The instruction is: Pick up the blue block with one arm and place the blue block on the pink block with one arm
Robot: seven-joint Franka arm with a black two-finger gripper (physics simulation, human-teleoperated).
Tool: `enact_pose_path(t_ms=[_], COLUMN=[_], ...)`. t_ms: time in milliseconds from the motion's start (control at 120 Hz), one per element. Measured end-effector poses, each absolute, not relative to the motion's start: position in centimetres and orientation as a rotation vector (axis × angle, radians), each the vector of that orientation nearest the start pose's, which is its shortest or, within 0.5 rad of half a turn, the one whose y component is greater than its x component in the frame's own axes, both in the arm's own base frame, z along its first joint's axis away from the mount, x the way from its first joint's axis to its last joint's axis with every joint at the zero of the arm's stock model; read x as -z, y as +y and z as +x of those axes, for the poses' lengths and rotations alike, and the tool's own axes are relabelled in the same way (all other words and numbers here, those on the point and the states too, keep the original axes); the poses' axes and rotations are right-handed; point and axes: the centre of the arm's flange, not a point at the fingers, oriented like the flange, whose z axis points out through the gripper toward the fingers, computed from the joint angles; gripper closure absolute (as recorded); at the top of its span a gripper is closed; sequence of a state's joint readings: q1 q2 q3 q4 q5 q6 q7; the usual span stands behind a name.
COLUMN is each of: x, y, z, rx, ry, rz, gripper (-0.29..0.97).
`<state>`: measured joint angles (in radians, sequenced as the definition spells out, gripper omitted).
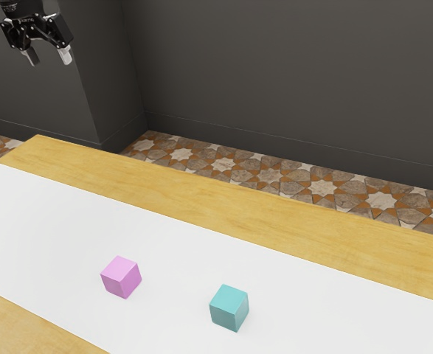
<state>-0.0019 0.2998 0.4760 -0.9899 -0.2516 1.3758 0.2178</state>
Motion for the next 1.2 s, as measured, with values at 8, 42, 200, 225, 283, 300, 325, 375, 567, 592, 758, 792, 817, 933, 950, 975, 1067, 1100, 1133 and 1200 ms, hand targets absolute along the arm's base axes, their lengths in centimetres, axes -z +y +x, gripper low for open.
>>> enact_pose_path(t_ms=[8,42,200,225,283,300,325,375,567,592,758,792,817,933,950,975,1067,1100,1133,1200], x=[-71.3,-71.3,-71.3,-71.3,-72.1,-74.6,-77.9,-81.3,-74.7,-72.8,-60.6,-58.5,-57.2,-52.2,-51.5,-50.1,-46.1,-44.1,-42.0,-38.8], y=[19.1,19.1,19.1,19.1,18.9,18.1,16.3,12.9,5.1,4.8,3.1,2.9,2.8,-2.6,-4.1,-6.5,-14.5,-16.5,-18.2,-20.5], z=[57.7,57.7,57.6,57.6,57.3,56.0,54.3,52.5,57.9,59.1,65.4,66.3,66.8,69.3,69.8,70.6,73.3,73.9,74.2,74.3], rx=[0.227,0.227,0.226,0.226,0.246,0.315,0.406,0.495,0.229,0.172,-0.038,-0.058,-0.063,-0.057,-0.05,-0.035,0.052,0.061,0.057,0.035], ry=[-0.266,-0.267,-0.268,-0.268,-0.262,-0.236,-0.183,-0.078,0.103,0.104,0.124,0.124,0.124,0.243,0.275,0.331,0.495,0.533,0.558,0.571], rz=[-3.187,-3.187,-3.187,-3.187,-3.184,-3.172,-3.158,-3.147,-3.093,-3.086,-3.093,-3.098,-3.1,-3.103,-3.105,-3.107,-3.114,-3.118,-3.124,-3.132], gripper=[0.02,0.02,0.02,0.02,0.02,0.02,0.02,0.02,0.02,0.02,0.02,0.02,0.02,0.02,0.02,0.02,0.02,0.02,0.02,0.02])
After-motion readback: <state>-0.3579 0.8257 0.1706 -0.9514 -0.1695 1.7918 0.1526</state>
